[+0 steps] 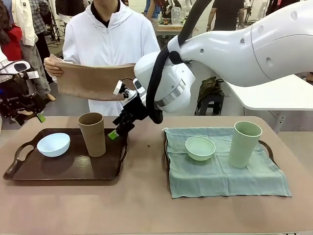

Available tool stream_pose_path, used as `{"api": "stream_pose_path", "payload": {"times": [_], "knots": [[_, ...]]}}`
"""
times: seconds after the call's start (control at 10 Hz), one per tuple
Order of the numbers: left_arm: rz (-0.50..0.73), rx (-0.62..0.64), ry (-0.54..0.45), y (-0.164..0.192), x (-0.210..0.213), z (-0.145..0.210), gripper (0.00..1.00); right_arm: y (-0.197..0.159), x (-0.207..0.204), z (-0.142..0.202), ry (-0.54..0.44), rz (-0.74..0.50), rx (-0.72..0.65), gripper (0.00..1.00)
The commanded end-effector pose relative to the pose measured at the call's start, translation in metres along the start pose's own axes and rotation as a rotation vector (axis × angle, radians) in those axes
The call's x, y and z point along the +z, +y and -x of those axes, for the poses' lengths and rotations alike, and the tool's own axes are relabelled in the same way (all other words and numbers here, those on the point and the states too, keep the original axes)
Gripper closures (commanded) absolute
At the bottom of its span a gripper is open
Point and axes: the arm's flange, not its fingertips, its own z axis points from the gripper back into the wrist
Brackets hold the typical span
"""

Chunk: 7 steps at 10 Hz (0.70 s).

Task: Set up a tray with a mat and arrange the tableware.
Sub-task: Pick up the Picnic Bowl and Reusable plastic cup from the Handle tray in front of the human's position and hold them in the air.

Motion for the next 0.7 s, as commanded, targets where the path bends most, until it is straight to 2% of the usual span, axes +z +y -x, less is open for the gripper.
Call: {"api": "stream_pose_path", "payload": {"times": [0.0, 0.1, 0.2, 0.3, 0.4, 0.5, 0.6], "knots": [[0.047, -0.001, -0.020, 0.001, -0.003, -0.002, 0.14, -0.004, -0.006, 0.010, -0.021, 0.111, 0.032, 0.00], [0.000, 0.000, 0.000, 0.000, 0.000, 0.000, 0.14, -0.009, 0.000, 0.009, 0.030, 0.290, -0.082, 0.00], [0.000, 0.000, 0.000, 0.000, 0.000, 0.000, 0.14, -0.002, -0.003, 0.004, -0.006, 0.030, 0.014, 0.00], [0.000, 0.000, 0.000, 0.000, 0.000, 0.000, 0.14, -0.002, -0.003, 0.004, -0.006, 0.030, 0.014, 0.00], [0.010, 0.007, 0.002, 0.001, -0.002, -0.001, 0.14, -0.009, 0.001, 0.006, 0.005, 0.130, -0.007, 0.00], [-0.031, -0.008, 0.012, -0.008, -0.011, 0.003, 0.14, -0.014, -0.005, 0.011, 0.035, 0.068, 0.057, 0.00], [-0.051, -0.016, -0.015, -0.011, -0.011, 0.006, 0.14, -0.016, -0.005, 0.015, 0.003, 0.010, 0.058, 0.00]]}}
